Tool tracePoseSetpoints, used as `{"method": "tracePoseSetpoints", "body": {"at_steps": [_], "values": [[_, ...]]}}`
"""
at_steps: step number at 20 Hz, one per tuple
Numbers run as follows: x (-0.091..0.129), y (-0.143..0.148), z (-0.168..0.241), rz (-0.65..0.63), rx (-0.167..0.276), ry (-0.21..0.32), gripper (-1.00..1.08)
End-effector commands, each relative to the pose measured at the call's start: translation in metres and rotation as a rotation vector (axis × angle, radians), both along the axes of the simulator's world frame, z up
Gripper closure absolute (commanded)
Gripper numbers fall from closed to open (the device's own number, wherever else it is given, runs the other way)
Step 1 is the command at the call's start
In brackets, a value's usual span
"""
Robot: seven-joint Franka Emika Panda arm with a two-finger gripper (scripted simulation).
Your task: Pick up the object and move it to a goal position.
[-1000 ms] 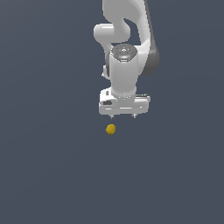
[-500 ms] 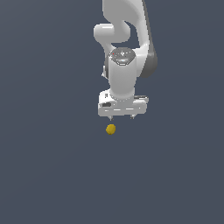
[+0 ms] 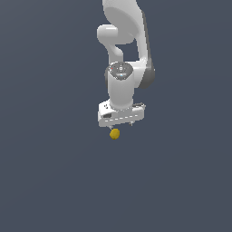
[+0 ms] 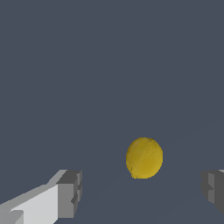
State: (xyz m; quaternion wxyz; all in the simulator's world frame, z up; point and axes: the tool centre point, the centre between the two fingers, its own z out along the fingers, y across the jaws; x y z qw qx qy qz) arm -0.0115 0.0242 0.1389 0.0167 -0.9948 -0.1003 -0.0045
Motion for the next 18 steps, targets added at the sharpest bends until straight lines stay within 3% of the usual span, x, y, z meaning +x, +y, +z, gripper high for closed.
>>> {"method": "tracePoseSetpoints", "body": {"at_steps": [1, 10, 18], "values": [[-0.003, -0.007, -0.014, 0.06, -0.009, 0.0, -0.92], [-0.014, -0.025, -0.049, 0.223, -0.029, 0.0, -0.92], [-0.018, -0.031, -0.06, 0.277, -0.035, 0.001, -0.92]]}}
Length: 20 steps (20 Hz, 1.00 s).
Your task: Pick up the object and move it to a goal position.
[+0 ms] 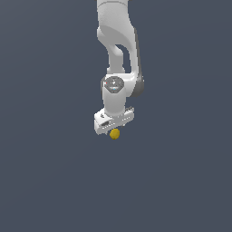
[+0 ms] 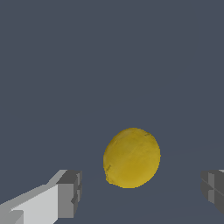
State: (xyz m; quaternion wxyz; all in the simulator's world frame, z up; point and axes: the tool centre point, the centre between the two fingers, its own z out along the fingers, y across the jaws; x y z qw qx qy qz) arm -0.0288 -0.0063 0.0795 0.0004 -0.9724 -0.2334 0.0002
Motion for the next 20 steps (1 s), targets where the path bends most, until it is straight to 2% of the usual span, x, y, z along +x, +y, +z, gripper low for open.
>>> {"method": "tracePoseSetpoints", "body": {"at_steps": [1, 6, 14, 20], "values": [[0.0, 0.0, -0.001, 0.008, -0.001, -0.001, -0.92], [0.0, 0.0, -0.006, 0.004, 0.0, 0.0, -0.92], [-0.002, -0.001, -0.041, 0.007, 0.0, 0.0, -0.92], [-0.001, 0.0, -0.051, 0.008, -0.001, -0.001, -0.92]]}}
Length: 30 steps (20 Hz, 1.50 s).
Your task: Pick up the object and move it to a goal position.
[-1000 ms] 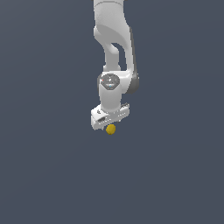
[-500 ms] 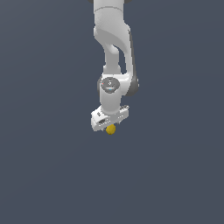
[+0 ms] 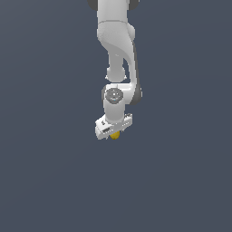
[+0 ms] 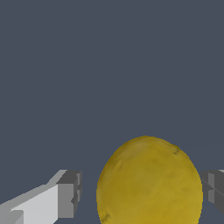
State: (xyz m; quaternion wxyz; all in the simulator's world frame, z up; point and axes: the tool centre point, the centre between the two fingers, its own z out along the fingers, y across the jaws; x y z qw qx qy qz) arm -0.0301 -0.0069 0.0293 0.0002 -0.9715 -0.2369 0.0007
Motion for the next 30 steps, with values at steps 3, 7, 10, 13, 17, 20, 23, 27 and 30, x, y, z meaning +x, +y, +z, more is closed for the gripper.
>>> {"method": "tracePoseSetpoints", "body": {"at_steps": [3, 7, 10, 13, 17, 20, 23, 27, 30], "values": [[0.001, 0.0, -0.001, 0.0, 0.0, -0.001, 1.08], [0.001, 0.0, -0.001, 0.0, 0.0, -0.001, 1.08], [0.001, 0.0, -0.001, 0.0, 0.0, -0.001, 1.08], [0.001, 0.0, 0.001, 0.0, -0.001, -0.002, 1.08], [0.002, 0.001, 0.011, 0.0, -0.001, -0.002, 1.08], [0.003, 0.003, 0.024, 0.0, -0.001, -0.002, 1.08], [0.005, 0.006, 0.044, 0.0, -0.001, -0.002, 1.08], [0.009, 0.011, 0.078, 0.0, -0.001, -0.002, 1.08], [0.012, 0.016, 0.108, 0.0, -0.001, -0.002, 1.08]]}}
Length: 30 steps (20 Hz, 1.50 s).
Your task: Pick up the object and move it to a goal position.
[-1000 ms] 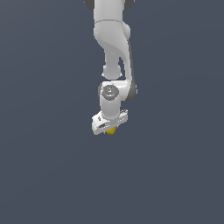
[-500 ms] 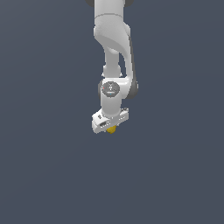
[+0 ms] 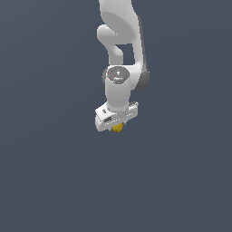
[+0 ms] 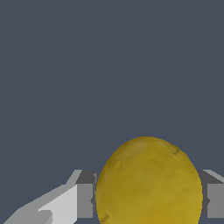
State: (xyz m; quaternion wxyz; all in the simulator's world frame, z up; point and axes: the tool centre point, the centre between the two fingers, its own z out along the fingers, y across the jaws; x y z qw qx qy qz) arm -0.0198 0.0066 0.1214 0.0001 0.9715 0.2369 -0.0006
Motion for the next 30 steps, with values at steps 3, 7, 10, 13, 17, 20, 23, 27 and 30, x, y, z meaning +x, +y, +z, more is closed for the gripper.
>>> {"method": "tracePoseSetpoints", "body": {"at_steps": [3, 7, 10, 13, 17, 20, 23, 27, 30], "values": [[0.006, 0.008, 0.05, 0.001, 0.0, -0.001, 1.08], [0.011, 0.014, 0.095, 0.001, 0.0, -0.001, 1.08], [0.015, 0.019, 0.128, 0.001, 0.0, -0.001, 1.08], [0.019, 0.024, 0.16, 0.001, 0.0, -0.001, 1.08], [0.025, 0.03, 0.201, 0.001, 0.0, -0.001, 1.08], [0.029, 0.035, 0.231, 0.001, 0.0, -0.001, 1.08], [0.033, 0.039, 0.257, 0.001, 0.0, -0.001, 1.08], [0.038, 0.042, 0.283, 0.001, 0.0, -0.001, 1.08], [0.041, 0.045, 0.297, 0.001, 0.0, -0.001, 1.08]]}}
